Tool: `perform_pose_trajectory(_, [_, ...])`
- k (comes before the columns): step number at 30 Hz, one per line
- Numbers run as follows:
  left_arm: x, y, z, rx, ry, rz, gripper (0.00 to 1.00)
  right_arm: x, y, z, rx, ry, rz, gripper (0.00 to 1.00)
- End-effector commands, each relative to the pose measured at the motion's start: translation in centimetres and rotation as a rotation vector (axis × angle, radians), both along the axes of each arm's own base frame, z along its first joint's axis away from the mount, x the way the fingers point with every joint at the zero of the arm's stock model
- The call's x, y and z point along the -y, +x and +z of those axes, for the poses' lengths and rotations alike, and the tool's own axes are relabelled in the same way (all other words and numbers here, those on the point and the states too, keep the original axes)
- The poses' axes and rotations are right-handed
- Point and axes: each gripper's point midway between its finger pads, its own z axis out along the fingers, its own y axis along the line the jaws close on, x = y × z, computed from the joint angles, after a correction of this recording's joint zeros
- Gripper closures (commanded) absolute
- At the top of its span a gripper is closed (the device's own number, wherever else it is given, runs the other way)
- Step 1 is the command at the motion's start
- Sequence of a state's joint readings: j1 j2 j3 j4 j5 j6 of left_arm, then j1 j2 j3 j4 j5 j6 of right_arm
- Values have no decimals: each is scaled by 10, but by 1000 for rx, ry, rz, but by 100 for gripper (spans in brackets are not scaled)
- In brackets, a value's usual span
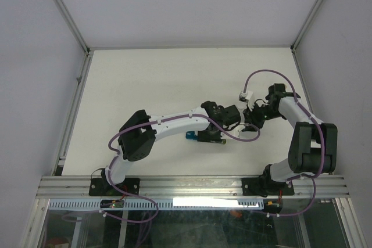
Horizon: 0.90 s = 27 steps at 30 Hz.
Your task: Sort the pills into containers
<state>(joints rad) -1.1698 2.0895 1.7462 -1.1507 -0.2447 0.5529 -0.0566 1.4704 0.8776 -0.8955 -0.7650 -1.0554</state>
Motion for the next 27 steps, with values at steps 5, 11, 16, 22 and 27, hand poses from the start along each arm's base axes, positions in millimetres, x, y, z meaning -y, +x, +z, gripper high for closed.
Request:
perform_pose_trajectory(5, [9, 3, 25, 29, -68, 32, 100, -2, 11, 12, 38, 31, -1, 68])
perform_pose_trajectory(11, [8, 3, 28, 49, -121, 48, 100, -2, 11, 12, 37, 37, 1, 68])
perform_pose_trajectory(16, [9, 3, 29, 65, -178, 63, 100, -2, 10, 12, 36, 37, 1, 68])
perform_pose_trajectory(22, [18, 4, 53, 127, -386, 95, 100, -3, 10, 14, 50, 45, 13, 68])
perform_pose_trajectory(27, [25, -2, 70, 163, -645, 117, 100, -8, 5, 23, 75, 80, 47, 67])
